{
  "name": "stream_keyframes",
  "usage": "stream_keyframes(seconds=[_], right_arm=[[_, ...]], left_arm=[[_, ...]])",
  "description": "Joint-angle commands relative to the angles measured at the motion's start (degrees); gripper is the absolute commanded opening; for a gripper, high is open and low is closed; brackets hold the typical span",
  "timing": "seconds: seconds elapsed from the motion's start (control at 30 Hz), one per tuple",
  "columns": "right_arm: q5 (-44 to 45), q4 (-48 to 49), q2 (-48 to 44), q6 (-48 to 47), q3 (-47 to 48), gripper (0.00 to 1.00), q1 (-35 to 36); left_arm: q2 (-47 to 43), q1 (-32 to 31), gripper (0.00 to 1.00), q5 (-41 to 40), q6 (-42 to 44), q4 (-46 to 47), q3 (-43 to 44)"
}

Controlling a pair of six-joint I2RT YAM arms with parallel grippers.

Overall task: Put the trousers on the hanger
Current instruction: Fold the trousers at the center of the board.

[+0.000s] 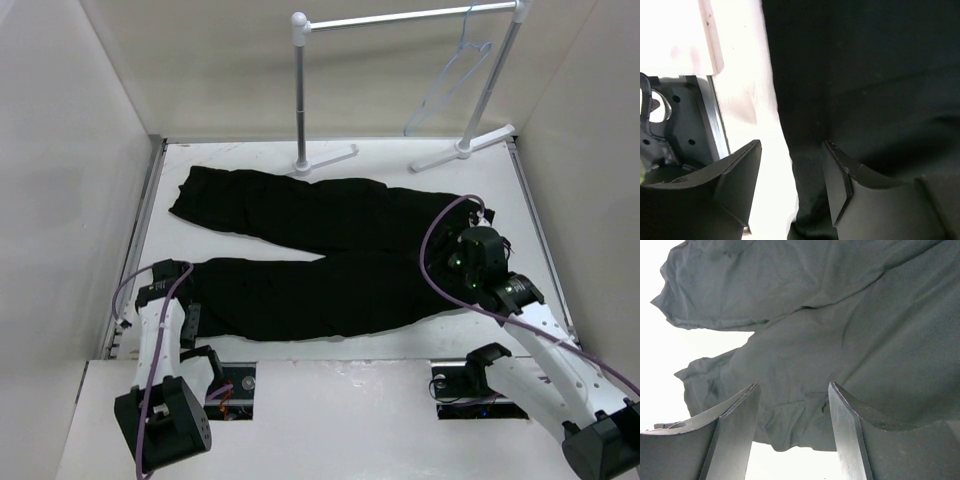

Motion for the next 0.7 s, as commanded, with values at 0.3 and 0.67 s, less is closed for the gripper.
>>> stream_keyframes(seconds=[0.3,0.67], right_arm=[[-1.45,-1.97,-1.31,-0.94,-0.96,0.60,-1.13],[12.59,-17.61,-5.27,2.13,-3.68,0.25,-21.07]], left_arm=[[-2.66,5.89,0.21,0.66,-2.94,13.98,-6.28],[-6.34,-7.29,0.06,-5.05,4.18,16.98,4.98]])
